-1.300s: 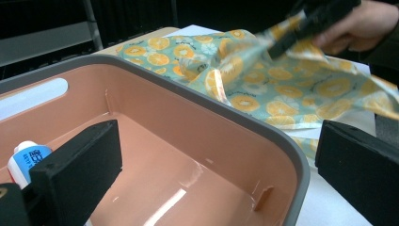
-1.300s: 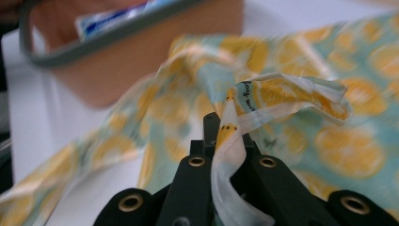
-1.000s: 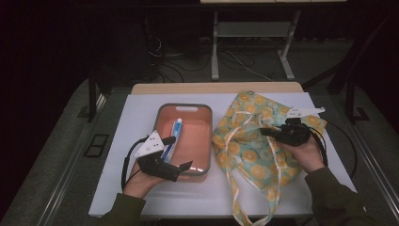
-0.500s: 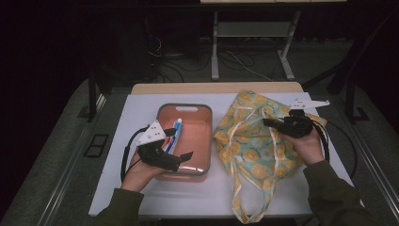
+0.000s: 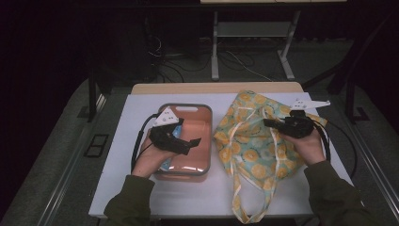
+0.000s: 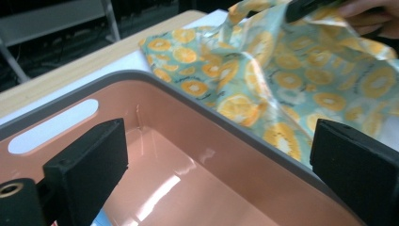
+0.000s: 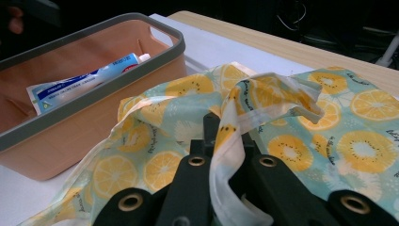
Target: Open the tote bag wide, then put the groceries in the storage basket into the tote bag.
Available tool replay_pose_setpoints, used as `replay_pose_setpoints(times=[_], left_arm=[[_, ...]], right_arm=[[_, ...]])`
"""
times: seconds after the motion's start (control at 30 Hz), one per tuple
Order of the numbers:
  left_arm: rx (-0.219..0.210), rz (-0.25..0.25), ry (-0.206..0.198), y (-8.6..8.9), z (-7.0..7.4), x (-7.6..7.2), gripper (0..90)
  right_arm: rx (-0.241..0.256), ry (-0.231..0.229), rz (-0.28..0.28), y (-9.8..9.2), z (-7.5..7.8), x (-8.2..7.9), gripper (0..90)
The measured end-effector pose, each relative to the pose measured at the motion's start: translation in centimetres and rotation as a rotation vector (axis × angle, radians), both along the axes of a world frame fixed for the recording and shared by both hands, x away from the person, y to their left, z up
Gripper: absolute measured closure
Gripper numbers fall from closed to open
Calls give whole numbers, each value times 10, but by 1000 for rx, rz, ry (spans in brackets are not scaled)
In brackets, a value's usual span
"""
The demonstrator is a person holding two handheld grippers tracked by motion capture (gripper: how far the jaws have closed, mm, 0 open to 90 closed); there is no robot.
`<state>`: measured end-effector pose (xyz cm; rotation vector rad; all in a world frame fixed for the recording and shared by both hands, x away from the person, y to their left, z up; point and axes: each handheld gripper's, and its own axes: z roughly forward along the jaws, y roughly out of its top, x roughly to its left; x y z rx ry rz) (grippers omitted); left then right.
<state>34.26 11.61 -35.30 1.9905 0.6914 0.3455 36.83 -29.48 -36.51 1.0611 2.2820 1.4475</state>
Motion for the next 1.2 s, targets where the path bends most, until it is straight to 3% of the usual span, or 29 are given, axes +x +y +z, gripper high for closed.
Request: replay_pose_setpoints(times=[0.2,0.37,0.53,0.63,0.77,0.93,1.07,1.2], left_arm=[[63,100,62,-8,-14,21,66],[103,175,109,-10,-28,35,27],[170,233,178,-11,-43,44,0],[182,257,198,-11,-51,46,0],[241,261,203,-16,-57,47,0],[218,266,218,-16,-59,49,0],[227,269,210,-17,-60,49,0],[309,337,209,-21,-57,46,0]], right_arm=[[-2,-1,5,-1,0,-1,893],[-2,-4,9,-2,0,0,893],[-4,0,12,-2,-1,0,893],[-4,-6,13,-3,0,-1,893],[-6,-4,15,-3,-1,-1,893],[-10,-6,20,-1,-1,-2,893],[-15,-5,20,-1,-1,-2,893],[-14,-5,19,-1,-1,-2,894]])
